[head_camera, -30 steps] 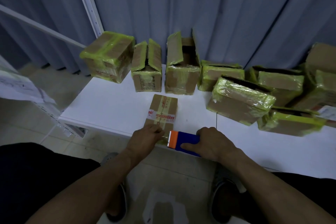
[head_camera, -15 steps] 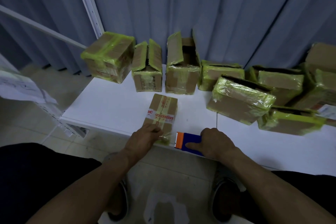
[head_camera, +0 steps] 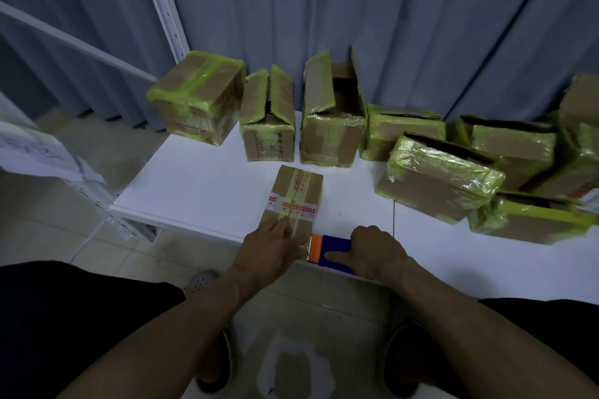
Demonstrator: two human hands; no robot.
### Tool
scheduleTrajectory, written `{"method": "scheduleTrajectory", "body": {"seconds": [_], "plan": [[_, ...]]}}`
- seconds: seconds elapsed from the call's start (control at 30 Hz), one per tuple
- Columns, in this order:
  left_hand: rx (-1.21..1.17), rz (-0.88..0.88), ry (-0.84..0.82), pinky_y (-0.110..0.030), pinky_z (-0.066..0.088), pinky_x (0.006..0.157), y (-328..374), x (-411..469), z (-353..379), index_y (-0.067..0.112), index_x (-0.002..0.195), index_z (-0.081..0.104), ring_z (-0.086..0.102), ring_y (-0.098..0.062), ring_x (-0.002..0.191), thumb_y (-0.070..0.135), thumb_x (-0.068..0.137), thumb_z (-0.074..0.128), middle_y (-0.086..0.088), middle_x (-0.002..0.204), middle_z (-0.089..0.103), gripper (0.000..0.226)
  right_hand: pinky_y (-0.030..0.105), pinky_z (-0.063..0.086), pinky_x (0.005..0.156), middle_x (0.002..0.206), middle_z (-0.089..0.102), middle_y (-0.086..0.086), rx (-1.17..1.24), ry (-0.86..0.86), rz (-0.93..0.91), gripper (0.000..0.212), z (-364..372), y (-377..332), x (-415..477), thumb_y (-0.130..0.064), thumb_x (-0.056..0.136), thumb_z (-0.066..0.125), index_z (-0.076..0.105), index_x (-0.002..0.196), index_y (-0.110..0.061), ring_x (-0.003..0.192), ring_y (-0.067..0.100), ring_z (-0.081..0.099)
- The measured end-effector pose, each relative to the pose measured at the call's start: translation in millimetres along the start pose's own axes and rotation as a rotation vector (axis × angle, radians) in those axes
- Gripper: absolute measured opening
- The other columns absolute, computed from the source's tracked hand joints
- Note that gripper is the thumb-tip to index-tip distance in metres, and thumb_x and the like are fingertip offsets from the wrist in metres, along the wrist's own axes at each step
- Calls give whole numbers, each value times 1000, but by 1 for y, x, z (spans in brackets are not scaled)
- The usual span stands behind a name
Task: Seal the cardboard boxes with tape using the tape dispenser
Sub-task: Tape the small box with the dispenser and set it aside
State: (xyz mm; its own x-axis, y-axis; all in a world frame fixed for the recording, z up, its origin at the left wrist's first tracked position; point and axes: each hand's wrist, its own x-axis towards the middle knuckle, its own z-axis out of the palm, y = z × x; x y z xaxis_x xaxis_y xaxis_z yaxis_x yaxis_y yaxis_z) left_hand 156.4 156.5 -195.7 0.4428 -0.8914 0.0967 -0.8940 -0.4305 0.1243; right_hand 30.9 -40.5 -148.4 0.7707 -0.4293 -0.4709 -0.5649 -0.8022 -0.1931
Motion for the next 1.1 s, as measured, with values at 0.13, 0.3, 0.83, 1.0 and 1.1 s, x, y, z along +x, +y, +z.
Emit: {"method": "scheduleTrajectory", "body": {"seconds": [0.13, 0.3, 0.83, 1.0, 1.1], "plan": [[8, 22, 26, -33, 57, 80, 9, 3, 3, 27, 107, 75, 67, -19, 100, 33, 76, 85, 4, 107, 71, 34, 30, 50, 69, 79, 57, -2, 32, 0, 13, 59, 2, 0, 2, -77, 82, 62, 51, 78, -19, 77, 16, 60], [56, 52, 81, -32, 56, 73, 8, 3, 6, 26, 102, 76, 67, -18, 89, 20, 60, 93, 8, 97, 71, 46, 30, 47, 69, 89, 60, 2, -42, 63, 19, 60, 1, -7, -5, -76, 84, 61, 55, 91, -16, 84, 20, 62], [42, 4, 124, -31, 57, 69, 8, -1, 7, 28, 98, 76, 67, -17, 88, 25, 60, 94, 10, 94, 71, 42, 36, 55, 85, 119, 70, 6, -240, 185, -9, 61, 3, -33, -19, -67, 95, 54, 63, 125, -15, 101, 24, 69], [-1, 45, 137, -31, 55, 74, -1, -3, 14, 25, 95, 78, 66, -18, 88, 22, 68, 89, 9, 97, 72, 30, 32, 52, 72, 108, 69, 4, -82, 144, 72, 63, -2, -30, -11, -73, 88, 59, 63, 110, -13, 94, 23, 67], [-20, 53, 122, -35, 56, 82, -10, -7, 15, 24, 99, 78, 66, -19, 92, 21, 74, 85, 8, 101, 71, 27, 33, 54, 76, 112, 69, 5, -163, 206, 47, 62, -4, -28, -11, -70, 90, 58, 63, 116, -14, 97, 24, 68]]}}
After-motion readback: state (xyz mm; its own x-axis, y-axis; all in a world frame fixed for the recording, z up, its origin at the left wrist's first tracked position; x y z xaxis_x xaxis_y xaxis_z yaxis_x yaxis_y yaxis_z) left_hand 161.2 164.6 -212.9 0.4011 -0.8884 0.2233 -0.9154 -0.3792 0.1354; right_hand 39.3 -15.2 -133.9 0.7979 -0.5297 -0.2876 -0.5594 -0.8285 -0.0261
